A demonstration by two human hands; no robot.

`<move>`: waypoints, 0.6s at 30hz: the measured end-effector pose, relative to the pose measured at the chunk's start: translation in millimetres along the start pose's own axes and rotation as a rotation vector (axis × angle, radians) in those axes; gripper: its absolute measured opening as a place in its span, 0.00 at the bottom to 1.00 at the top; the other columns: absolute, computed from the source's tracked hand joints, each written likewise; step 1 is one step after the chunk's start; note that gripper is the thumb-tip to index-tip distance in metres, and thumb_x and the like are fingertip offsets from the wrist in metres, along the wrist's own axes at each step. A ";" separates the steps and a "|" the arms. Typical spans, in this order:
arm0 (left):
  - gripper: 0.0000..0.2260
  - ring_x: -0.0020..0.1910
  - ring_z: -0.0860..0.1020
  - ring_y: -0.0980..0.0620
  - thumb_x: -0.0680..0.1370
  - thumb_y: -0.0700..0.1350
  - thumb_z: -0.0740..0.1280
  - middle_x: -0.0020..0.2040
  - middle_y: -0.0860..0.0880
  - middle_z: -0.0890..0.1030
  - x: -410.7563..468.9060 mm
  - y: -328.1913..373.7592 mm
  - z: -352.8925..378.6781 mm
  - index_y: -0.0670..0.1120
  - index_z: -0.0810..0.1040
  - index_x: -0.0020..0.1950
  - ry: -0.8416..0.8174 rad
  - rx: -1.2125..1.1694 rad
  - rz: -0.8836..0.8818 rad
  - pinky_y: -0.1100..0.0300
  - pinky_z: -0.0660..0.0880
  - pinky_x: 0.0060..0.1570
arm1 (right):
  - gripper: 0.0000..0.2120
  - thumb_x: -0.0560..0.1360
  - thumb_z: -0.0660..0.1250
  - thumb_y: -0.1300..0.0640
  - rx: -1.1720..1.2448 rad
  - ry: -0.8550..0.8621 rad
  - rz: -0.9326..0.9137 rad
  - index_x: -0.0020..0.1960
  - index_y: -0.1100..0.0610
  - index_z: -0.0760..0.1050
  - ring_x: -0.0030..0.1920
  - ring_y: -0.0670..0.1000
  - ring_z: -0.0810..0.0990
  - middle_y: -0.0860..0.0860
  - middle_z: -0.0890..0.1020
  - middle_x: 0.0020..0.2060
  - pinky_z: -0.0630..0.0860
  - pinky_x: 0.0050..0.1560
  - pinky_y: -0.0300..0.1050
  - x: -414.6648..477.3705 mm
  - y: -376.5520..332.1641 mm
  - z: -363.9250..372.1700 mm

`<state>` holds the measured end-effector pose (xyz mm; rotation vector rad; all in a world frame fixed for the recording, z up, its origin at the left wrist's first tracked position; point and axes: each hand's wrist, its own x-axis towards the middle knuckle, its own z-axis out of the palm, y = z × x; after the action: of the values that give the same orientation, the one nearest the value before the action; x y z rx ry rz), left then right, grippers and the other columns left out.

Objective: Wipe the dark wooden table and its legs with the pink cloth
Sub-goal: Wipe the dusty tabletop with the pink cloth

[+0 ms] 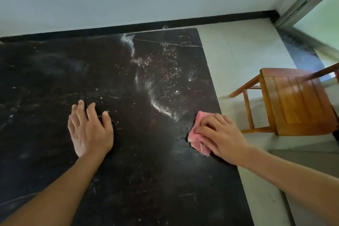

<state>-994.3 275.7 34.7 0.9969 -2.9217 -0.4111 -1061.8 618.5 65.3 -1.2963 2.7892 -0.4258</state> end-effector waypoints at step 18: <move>0.22 0.77 0.53 0.41 0.81 0.53 0.56 0.77 0.40 0.58 3.6 -0.4 0.7 0.41 0.65 0.71 -0.024 0.019 -0.013 0.42 0.53 0.74 | 0.09 0.78 0.65 0.49 0.083 -0.063 -0.083 0.53 0.52 0.78 0.46 0.49 0.78 0.48 0.79 0.48 0.74 0.45 0.41 30.9 -28.1 7.9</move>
<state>-997.0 273.4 33.8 1.0213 -2.9474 -0.3993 -1059.8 576.1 67.5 -1.3853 2.6440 -0.4899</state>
